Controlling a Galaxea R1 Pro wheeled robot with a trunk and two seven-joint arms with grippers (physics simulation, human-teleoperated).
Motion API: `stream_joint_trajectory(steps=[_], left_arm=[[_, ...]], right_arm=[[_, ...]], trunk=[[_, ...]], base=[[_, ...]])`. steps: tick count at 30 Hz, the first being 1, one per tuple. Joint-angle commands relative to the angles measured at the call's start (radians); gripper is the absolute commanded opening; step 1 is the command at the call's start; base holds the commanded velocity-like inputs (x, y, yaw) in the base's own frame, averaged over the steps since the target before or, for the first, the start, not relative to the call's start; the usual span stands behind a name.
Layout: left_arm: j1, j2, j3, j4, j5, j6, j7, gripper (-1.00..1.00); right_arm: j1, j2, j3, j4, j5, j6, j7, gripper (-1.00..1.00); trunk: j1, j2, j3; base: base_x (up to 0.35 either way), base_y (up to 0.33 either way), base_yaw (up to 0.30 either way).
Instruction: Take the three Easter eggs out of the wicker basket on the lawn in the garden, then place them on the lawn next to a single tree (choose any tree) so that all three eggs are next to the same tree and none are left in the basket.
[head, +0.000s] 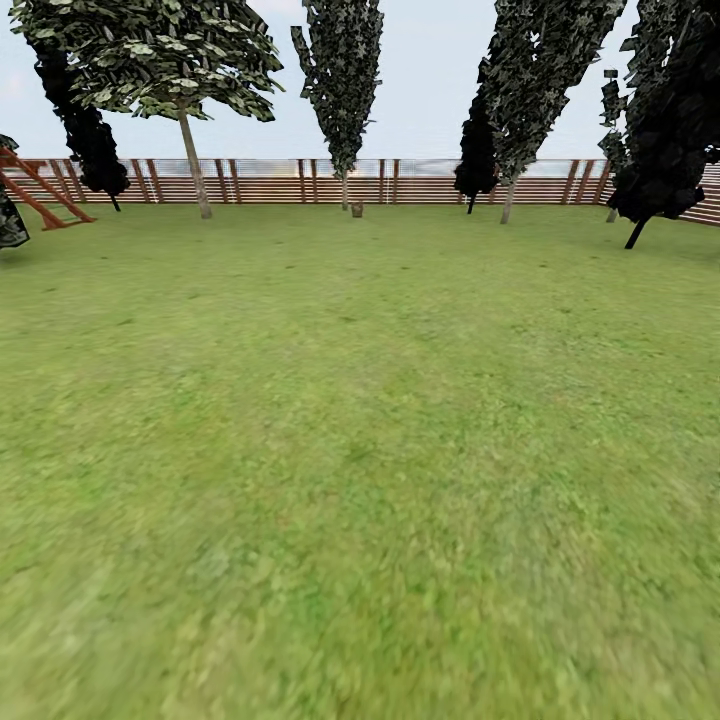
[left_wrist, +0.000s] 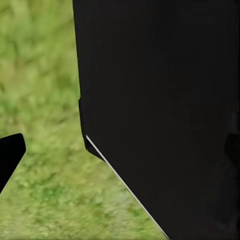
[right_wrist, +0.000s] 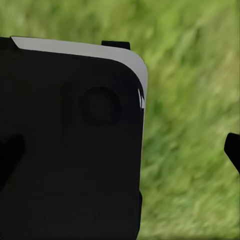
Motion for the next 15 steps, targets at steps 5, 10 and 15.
stream_joint_trajectory(steps=[5,10,15], left_arm=[[0.000,-0.007,0.000,-0.001,0.002,-0.001,-0.006,1.00],[0.001,-0.006,0.003,-0.001,0.003,-0.001,-0.007,1.00],[0.001,0.000,0.006,0.000,0.003,-0.001,-0.007,1.00]], right_arm=[[0.000,0.000,-0.002,0.003,0.000,-0.003,0.000,1.00],[0.000,0.001,-0.003,0.004,-0.002,-0.005,0.000,1.00],[0.000,0.001,-0.002,0.004,0.001,-0.005,0.000,1.00]], trunk=[[0.000,0.000,-0.002],[0.000,0.000,-0.003],[0.000,0.000,-0.004]], base=[[0.000,0.000,0.000],[0.000,0.000,-0.177],[0.037,0.015,-0.105]])
